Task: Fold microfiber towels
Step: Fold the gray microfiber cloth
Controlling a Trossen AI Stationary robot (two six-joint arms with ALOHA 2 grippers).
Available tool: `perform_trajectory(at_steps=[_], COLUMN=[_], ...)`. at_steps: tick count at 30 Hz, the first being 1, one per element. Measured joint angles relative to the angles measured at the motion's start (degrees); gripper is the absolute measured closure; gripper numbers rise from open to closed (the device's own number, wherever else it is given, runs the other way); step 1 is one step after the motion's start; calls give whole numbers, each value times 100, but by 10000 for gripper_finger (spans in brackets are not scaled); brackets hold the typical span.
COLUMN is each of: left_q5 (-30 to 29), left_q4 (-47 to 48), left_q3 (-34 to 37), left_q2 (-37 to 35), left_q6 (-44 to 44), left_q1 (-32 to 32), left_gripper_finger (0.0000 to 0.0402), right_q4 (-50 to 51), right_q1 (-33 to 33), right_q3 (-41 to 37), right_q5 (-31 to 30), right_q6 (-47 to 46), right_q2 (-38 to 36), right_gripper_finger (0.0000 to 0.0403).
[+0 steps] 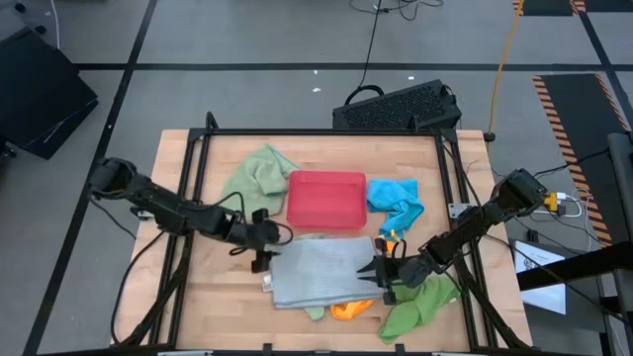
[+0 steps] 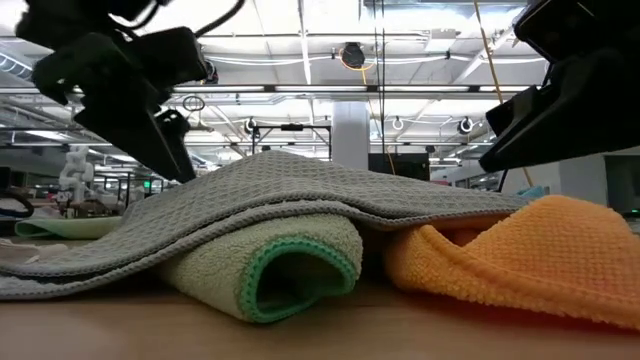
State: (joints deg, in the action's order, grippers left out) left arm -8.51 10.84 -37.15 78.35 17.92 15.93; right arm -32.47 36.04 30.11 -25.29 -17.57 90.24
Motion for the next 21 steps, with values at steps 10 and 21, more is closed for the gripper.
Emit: perform_trajectory(at_steps=[10, 21], left_q5=[1631, 1549], left_q4=[-1135, -1473], left_q3=[720, 971], left_q2=[19, -57], left_q6=[-610, -440], left_q1=[-534, -170], left_gripper_finger=[137, 347], right_q4=[4, -746], right_q1=[-24, -616], right_q3=[0, 233], right_q5=[1, -6], right_q6=[-18, 242], right_q2=[0, 2], right_gripper_finger=[337, 337])
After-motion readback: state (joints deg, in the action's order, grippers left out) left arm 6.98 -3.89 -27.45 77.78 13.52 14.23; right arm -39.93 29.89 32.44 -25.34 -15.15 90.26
